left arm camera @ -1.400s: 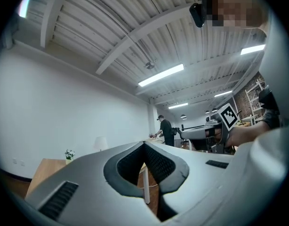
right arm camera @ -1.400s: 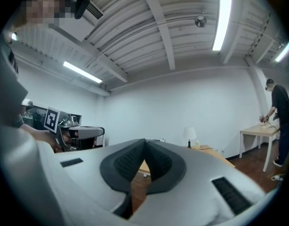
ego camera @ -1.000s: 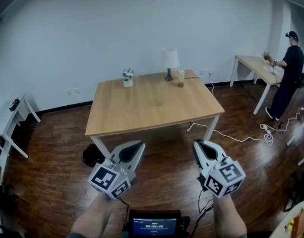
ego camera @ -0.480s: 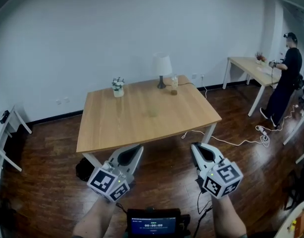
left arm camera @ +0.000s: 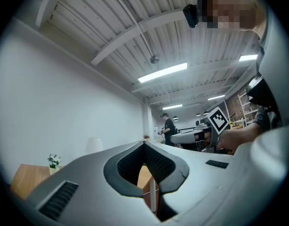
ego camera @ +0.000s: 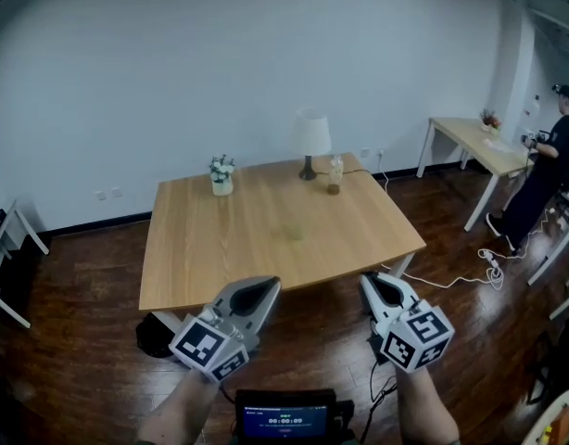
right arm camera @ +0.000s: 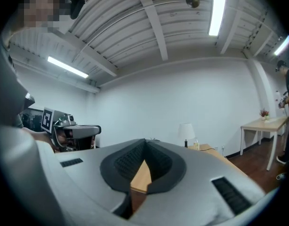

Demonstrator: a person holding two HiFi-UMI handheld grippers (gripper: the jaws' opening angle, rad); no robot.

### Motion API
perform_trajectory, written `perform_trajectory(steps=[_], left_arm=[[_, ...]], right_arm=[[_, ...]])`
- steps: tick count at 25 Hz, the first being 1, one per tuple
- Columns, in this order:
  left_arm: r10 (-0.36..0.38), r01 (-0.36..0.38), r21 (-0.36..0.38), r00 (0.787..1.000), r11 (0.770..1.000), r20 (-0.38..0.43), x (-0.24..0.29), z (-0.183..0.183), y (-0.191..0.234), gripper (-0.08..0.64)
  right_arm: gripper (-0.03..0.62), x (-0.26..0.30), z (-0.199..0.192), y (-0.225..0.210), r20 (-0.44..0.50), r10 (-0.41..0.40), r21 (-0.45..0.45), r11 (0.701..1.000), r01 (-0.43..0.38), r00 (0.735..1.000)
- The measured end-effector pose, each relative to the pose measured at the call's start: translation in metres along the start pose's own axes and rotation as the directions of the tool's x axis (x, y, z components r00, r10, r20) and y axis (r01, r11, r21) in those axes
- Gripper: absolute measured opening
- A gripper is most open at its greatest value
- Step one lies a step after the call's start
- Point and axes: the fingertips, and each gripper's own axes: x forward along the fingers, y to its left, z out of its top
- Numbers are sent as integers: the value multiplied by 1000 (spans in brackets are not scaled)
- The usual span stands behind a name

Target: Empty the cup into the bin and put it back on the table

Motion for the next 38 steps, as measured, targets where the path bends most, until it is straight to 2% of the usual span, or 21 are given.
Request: perform_trajectory(steps=[6,13,18,27,38], left_arm=[[16,-16,-27,1000,1000,10,11,-7,47,5],[21,-20,-52,1000,998,11,34,-19,78,5],[38,-38,-48,999,998,-6,58,-30,95,5],[123,-125,-36,992,992,-35,114,-43,150,5],[184,-185,-13,981,983,-57,176,-56,181,5]], right_arm=[[3,41,1,-8,-14,-2,3,1000,2,1000],[3,79,10,-28,-22,13,-17,1000,-13,1000],[3,103,17,-59,-8,28,-27,999,-28,1000],[3,163,20,-117,-21,96,-18,995,-96,995],[3,211,24,-164,-28,217,-17,976,-217,976]])
